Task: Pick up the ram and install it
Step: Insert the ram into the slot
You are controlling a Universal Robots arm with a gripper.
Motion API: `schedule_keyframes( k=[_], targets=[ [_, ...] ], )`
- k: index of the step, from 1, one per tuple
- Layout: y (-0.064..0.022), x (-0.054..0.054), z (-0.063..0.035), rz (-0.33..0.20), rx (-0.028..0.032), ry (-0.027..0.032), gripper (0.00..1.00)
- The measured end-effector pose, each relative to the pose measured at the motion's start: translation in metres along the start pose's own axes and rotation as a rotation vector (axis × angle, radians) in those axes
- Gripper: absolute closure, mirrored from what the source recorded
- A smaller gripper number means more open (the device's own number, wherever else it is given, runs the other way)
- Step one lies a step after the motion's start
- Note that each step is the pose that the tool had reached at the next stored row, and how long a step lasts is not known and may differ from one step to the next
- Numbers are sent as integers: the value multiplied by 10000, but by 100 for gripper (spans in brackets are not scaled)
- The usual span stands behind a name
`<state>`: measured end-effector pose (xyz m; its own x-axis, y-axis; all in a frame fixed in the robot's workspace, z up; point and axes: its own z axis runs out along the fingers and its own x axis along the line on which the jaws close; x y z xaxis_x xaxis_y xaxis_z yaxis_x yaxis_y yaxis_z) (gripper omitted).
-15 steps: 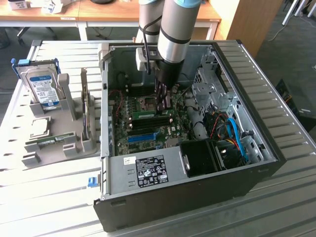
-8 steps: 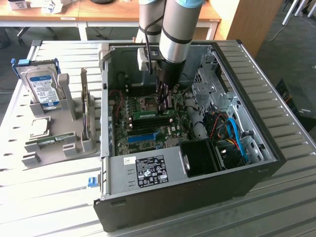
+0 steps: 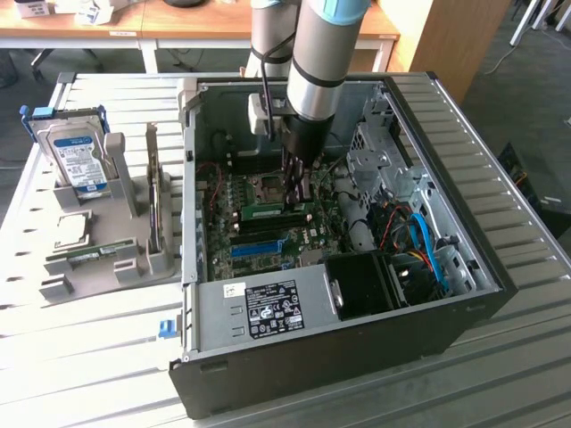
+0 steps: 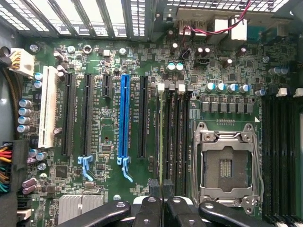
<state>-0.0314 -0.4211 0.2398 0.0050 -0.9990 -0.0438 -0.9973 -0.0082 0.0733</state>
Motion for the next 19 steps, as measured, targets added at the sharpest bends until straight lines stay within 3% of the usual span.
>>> schedule_keyframes(
  k=[8,11,19],
  targets=[
    [0,0,1,0,2,-2,88],
    [1,-1,5,-2,50,-14,88],
    [9,5,5,-5,88,-19,88]
  ],
)
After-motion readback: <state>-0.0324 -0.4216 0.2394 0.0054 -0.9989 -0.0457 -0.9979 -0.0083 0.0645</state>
